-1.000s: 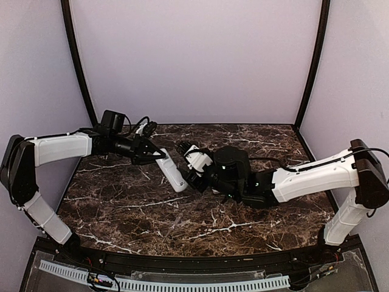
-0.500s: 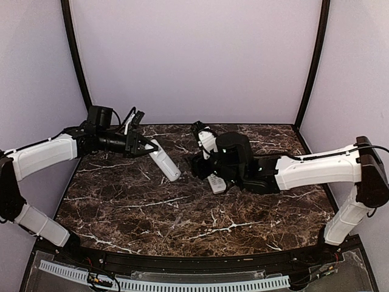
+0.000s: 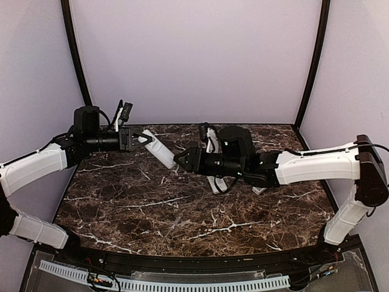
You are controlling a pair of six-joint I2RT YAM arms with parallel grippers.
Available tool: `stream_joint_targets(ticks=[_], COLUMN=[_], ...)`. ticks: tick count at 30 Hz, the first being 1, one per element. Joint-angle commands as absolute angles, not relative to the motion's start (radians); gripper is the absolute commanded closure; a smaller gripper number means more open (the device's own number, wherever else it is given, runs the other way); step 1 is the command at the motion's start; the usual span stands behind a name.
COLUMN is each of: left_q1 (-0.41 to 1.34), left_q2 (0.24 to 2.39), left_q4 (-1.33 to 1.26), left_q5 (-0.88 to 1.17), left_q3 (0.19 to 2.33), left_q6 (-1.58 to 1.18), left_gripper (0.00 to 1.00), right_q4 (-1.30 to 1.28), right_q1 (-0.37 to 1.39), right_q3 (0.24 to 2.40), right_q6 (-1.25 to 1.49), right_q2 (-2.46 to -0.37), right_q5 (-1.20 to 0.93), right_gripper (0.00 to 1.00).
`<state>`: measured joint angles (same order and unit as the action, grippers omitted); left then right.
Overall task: Unload the batteries from the remote control
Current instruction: Remove the battery cover from the remote control.
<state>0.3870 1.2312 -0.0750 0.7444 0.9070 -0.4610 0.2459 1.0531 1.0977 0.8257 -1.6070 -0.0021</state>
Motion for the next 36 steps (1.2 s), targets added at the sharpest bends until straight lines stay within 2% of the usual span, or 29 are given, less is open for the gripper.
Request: stream_joint_targets(ticks=[1, 36], left_q1=[0.390, 0.390], left_q2=[1.226, 1.237], left_q4=[-0.132, -0.164], left_q5=[0.776, 0.849], left_q3=[0.896, 0.894], left_q6=[-0.480, -0.490], left_gripper=[1.00, 1.00], right_q4=[0.294, 0.248], right_q1=[1.059, 1.036], right_q3=[1.134, 1.209], right_q6=[0.906, 0.951], right_q2=[-1.647, -1.724], right_q5=[-0.079, -0.197], right_gripper=[0.48, 0.51])
